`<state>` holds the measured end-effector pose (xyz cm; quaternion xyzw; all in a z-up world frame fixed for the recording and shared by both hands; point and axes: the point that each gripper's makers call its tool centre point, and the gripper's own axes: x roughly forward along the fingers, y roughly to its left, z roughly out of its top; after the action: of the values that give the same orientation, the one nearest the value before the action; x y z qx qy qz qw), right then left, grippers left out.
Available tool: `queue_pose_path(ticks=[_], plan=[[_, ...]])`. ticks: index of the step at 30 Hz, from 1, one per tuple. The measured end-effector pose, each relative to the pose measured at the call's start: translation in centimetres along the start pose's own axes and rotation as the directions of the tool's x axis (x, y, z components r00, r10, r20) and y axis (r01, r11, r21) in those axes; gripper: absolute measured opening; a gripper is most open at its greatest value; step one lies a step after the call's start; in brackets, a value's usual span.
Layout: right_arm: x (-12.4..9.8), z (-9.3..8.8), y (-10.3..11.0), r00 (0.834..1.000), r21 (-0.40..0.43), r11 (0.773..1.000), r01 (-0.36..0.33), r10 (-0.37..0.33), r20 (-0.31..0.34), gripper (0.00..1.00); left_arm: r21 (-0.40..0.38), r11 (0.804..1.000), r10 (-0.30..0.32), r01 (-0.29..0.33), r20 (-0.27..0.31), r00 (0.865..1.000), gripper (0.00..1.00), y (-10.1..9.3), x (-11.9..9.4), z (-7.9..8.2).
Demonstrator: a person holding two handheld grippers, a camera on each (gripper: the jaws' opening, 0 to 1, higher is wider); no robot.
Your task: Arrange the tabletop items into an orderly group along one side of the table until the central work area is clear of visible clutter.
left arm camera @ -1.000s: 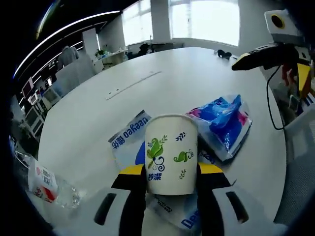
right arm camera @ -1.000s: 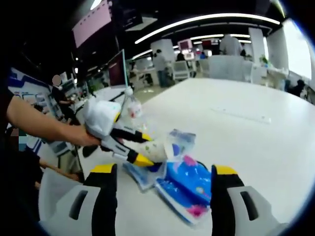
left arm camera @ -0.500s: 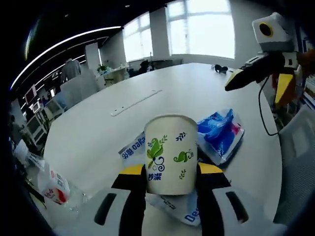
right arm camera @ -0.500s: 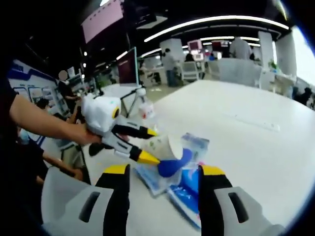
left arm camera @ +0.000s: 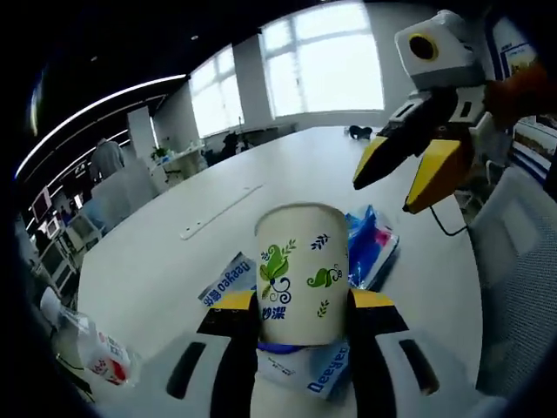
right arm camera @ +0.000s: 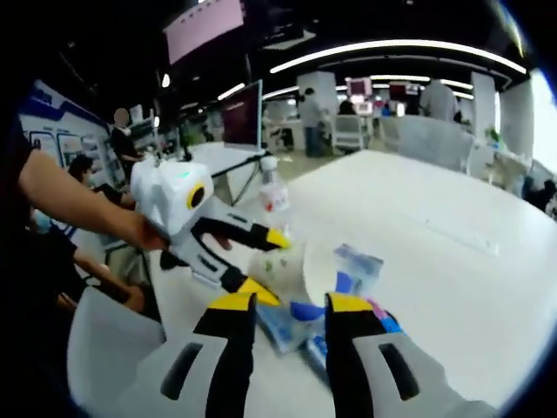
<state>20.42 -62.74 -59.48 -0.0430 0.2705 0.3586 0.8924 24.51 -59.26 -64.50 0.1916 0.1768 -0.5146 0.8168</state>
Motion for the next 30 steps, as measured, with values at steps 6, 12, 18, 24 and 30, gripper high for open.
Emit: queue_pose_path(ticks=[6, 12, 18, 24, 30], plan=[[0.3, 0.6, 0.7, 1.0, -0.016, 1.0, -0.021, 0.022, 0.019, 0.2, 0.006, 1.0, -0.006, 0.006, 0.022, 1.0, 0.39, -0.8, -0.7, 0.4], [0.3, 1.2, 1.5, 0.999, -0.047, 0.998, -0.042, 0.043, 0.02, 0.07, 0.007, 1.0, -0.018, 0.018, 0.038, 0.999, 0.39, -1.2, -0.9, 0.6], [0.3, 1.3, 1.6, 0.999, -0.095, 0.995, -0.04, 0.041, 0.011, 0.03, 0.023, 1.0, -0.008, 0.006, 0.06, 0.998, 0.39, -1.1, -1.1, 1.4], [-0.3, 2.2, 0.5, 0.998, -0.079, 0.997, 0.001, 0.003, 0.055, 0.07, 0.037, 0.999, -0.001, -0.001, 0.055, 0.998, 0.39, -1.0, -1.3, 1.1], [0.2, 2.0, 1.0, 0.999, -0.063, 0.998, -0.028, 0.03, 0.031, 0.07, 0.048, 0.999, -0.007, 0.003, 0.08, 0.997, 0.39, -1.1, -1.7, 2.0]])
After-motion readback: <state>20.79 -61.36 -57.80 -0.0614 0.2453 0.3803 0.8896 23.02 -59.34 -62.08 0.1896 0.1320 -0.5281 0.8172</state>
